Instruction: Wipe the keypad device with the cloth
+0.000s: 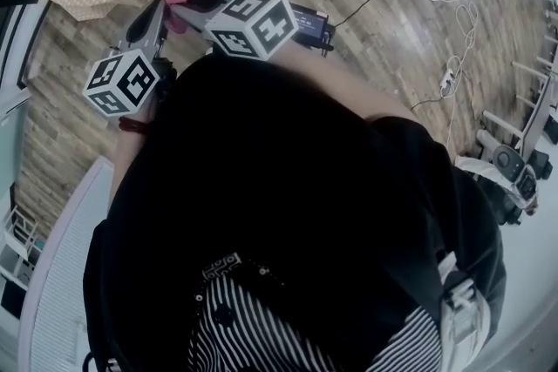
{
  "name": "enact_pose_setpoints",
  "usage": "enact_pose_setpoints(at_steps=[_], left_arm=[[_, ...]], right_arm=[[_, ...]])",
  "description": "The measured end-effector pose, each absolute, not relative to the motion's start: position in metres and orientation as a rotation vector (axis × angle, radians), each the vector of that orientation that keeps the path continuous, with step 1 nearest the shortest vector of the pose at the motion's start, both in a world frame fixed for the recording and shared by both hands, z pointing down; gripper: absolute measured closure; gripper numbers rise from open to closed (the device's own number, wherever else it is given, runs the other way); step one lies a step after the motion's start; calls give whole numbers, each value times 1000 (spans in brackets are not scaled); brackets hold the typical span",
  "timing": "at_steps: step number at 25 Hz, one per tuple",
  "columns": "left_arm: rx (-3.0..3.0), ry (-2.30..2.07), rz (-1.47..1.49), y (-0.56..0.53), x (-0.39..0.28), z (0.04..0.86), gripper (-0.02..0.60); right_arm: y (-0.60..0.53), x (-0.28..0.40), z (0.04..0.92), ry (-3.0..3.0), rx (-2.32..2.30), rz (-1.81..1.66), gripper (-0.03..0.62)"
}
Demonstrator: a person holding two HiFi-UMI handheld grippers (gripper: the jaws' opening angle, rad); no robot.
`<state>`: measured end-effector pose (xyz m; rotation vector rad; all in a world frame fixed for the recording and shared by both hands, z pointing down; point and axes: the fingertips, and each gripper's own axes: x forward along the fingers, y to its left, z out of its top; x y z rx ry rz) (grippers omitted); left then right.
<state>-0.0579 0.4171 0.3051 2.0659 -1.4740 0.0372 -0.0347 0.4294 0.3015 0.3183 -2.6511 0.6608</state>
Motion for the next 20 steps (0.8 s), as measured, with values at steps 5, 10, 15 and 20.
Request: enact_pose_setpoints(at_steps=[5,10,15,20], left_arm=[[2037,-1498,-10,429,-93,304,578],[1999,-1522,-27,425,-117,310,578],[1943,-1573,-31,412,-147,316,578],[1911,-1597,-34,378,-177,321,578]], right_arm=[[440,-70,300,-2630,262,608,551],[436,-94,306,-2612,218,610,551],[422,-123,312,-2600,130,596,551],[387,-153,316,-2592,88,606,551]])
